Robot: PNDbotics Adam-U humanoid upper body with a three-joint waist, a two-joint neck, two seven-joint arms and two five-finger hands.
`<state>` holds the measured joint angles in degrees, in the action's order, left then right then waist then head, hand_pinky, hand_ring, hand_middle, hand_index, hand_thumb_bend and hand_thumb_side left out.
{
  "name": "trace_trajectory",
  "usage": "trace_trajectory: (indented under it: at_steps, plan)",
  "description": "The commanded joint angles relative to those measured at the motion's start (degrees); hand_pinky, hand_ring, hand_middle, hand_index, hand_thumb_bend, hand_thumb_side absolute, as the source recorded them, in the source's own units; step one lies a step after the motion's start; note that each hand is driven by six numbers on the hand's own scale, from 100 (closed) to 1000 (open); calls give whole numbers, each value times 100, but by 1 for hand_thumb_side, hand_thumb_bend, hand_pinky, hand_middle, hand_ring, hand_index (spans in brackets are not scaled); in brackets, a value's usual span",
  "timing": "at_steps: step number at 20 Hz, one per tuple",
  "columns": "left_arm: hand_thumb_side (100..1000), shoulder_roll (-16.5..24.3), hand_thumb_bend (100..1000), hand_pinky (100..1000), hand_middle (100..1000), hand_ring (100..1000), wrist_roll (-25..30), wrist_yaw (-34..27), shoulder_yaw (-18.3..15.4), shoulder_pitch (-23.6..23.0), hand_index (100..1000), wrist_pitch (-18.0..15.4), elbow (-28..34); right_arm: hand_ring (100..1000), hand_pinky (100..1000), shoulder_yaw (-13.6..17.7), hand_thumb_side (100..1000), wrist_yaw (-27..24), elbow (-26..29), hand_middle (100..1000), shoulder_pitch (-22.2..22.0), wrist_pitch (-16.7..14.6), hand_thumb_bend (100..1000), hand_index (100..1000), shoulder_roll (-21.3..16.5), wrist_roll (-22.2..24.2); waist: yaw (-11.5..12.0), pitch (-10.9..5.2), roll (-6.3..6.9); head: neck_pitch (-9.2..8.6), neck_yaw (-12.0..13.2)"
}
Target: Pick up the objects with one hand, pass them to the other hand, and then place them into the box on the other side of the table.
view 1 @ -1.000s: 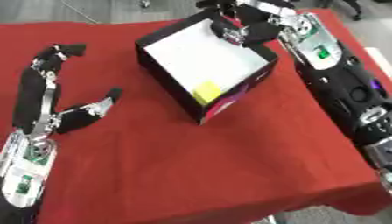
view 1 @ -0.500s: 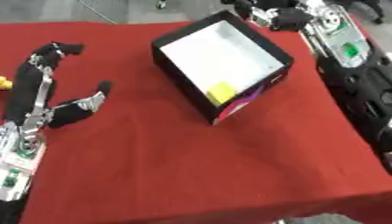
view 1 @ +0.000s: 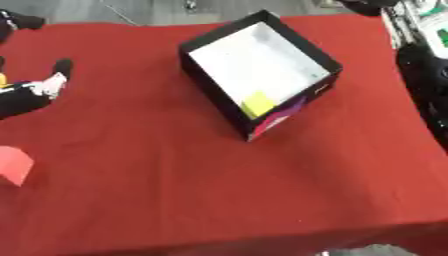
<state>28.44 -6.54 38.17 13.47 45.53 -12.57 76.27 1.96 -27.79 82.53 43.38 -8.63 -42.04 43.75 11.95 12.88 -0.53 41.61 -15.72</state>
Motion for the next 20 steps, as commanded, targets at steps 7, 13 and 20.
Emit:
trace_trajectory:
  at_steps: [7,13,20]
  plan:
    - [731,1053,333,897,703,807,881,-877,-7,225,832,-326,-368,1000,1000,213,470,-897,-122,1000,-27,507,100,1000,-555,1,-3,-203,91,-30,174]
    - [797,1662,455,895,725,820,1447,-1409,333,209,840,-770,-339,1000,1000,264,470,-1009,-121,1000,-97,532,100,1000,-683,10,-9,-188,107,-57,421]
    - [765,2086,536,890,738,829,2141,-1611,267,226,846,-1330,-300,1000,1000,345,470,-993,-147,1000,-178,468,100,1000,-770,-21,10,-152,106,-94,707]
